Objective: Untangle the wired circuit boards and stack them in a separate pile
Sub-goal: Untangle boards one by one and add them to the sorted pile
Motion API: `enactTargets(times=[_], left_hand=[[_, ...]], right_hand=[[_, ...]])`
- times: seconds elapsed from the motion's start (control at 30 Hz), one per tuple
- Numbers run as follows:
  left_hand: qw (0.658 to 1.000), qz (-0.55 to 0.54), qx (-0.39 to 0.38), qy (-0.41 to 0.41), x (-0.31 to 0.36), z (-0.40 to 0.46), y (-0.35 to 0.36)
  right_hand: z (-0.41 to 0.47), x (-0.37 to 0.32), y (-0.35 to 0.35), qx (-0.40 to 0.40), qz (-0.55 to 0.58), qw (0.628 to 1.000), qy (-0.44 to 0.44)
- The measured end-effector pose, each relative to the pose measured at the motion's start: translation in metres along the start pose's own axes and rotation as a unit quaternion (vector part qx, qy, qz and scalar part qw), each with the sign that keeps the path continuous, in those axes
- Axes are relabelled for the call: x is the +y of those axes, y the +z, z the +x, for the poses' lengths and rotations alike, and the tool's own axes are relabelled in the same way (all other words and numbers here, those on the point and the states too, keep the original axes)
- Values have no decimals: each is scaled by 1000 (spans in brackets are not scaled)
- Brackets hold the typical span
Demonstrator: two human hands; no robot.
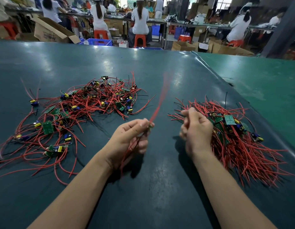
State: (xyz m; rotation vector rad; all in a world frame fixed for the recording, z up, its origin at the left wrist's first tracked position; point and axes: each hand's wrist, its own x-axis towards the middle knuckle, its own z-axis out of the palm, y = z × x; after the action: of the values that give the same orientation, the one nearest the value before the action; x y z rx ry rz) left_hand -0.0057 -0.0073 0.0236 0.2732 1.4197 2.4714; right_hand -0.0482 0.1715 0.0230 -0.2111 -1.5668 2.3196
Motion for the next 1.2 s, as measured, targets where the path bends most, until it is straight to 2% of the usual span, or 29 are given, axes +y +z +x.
enactTargets(times=[0.1,0.2,0.27,0.4,0.5,0.57,0.63,0.7,0.8,0.9,0.97,1.07,1.13,1.2], left_hand=[[996,32,76,18,-1,5,1],[992,101,81,11,-2,3,3],[988,128,88,6,-1,2,2],[981,163,107,12,-2,3,-1],[987,129,90,19,-4,5,-3],[991,110,71,20,-4,5,-7],[986,134,101,22,-2,6,-11],[976,140,165,36,-1,9,-16],[963,74,251,68,3,15,-23],[958,28,271,84,4,17,-24],[960,36,266,80,3,17,-23],[960,57,264,78,0,17,-21],[954,65,281,85,-2,18,-21],[928,133,328,116,-2,19,-23]], right_hand=[[-24,2,10,-159,-101,981,43],[-39,1,12,-318,-158,932,70],[-39,-1,11,-347,-159,921,80],[-38,-5,9,-345,-168,917,110],[-37,-3,10,-313,-168,930,92],[-33,-3,10,-235,-146,959,56],[-26,-6,7,-142,-91,985,29],[-18,-10,3,-79,-43,996,-3],[-15,-14,0,-7,1,998,-55],[-13,-18,-1,92,78,988,-92],[-11,-21,-4,140,138,979,-53],[-12,-19,-4,123,146,981,19],[-14,-15,0,92,108,990,9],[-16,-11,3,64,60,996,-19]])
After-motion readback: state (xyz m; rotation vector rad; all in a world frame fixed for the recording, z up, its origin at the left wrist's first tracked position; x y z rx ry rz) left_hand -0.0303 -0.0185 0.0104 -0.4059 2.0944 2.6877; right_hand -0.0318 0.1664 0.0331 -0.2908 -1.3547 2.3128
